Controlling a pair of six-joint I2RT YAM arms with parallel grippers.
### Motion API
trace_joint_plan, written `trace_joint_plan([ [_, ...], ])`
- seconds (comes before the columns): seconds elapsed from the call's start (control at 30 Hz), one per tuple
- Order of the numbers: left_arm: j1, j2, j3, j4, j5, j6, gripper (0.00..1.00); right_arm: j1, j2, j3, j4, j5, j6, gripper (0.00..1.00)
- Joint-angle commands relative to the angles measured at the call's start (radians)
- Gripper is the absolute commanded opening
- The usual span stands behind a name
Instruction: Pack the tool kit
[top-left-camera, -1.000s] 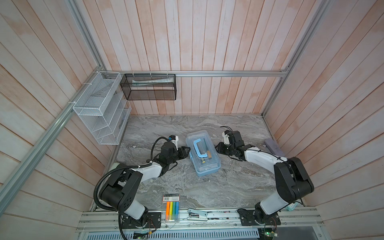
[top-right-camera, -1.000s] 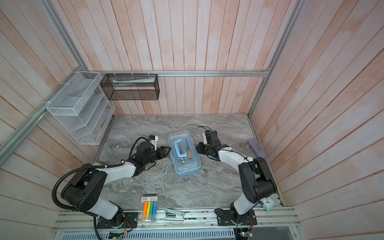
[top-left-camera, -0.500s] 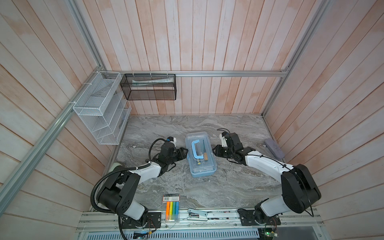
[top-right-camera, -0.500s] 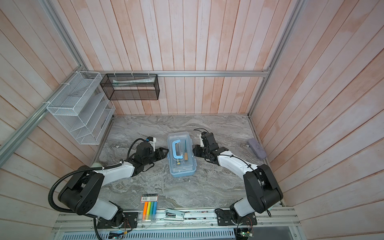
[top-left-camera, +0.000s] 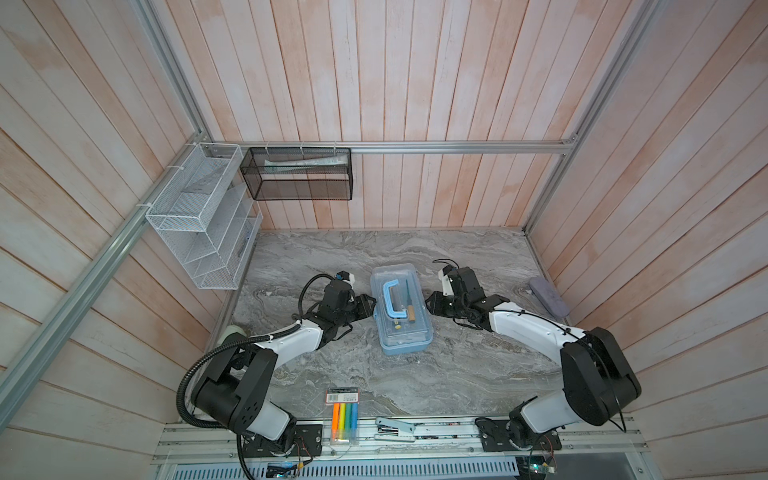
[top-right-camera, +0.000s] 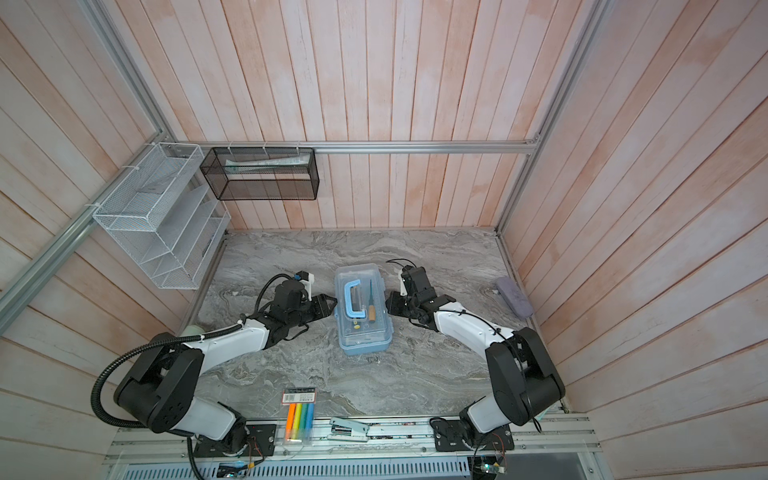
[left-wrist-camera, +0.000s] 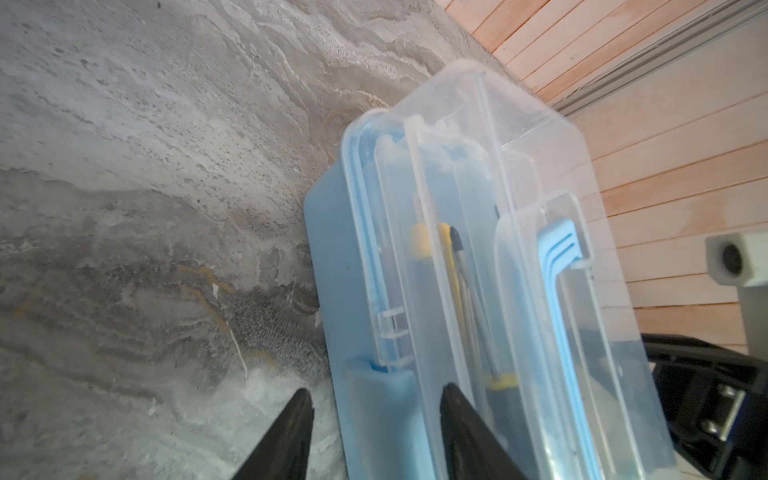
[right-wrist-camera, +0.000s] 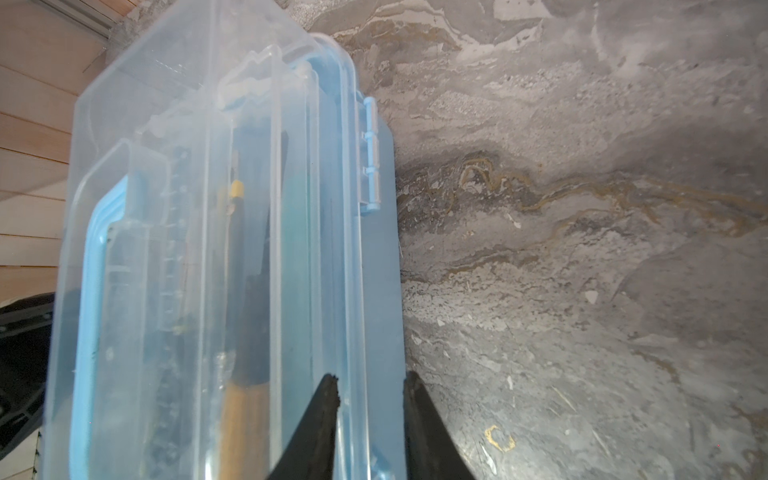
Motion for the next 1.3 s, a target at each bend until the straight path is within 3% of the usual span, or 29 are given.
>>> trace_joint_plan([
  [0.0, -0.016, 0.020, 0.023, -0.031, 0.020, 0.023, 0.51, 0.014, 0.013, 0.008, -0.008, -0.012, -0.006, 0.28],
  [0.3, 0.029, 0.000, -0.016, -0.099, -0.040, 0.005, 0.45, 0.014, 0.008, 0.013, -0.013, -0.004, -0.008, 0.27],
  [0.8, 0.038, 0.077, 0.055, -0.030, 0.115, 0.022, 0.38, 0.013, 0.039, 0.013, -0.004, -0.012, -0.006, 0.25],
  [1.03, 0.038, 0.088, 0.061, -0.035, 0.118, 0.014, 0.30, 0.013, 0.044, 0.011, -0.001, -0.016, -0.002, 0.24],
  [1.27, 0.038, 0.082, 0.052, -0.054, 0.122, 0.012, 0.29, 0.013, 0.044, 0.008, -0.002, -0.020, -0.002, 0.24],
])
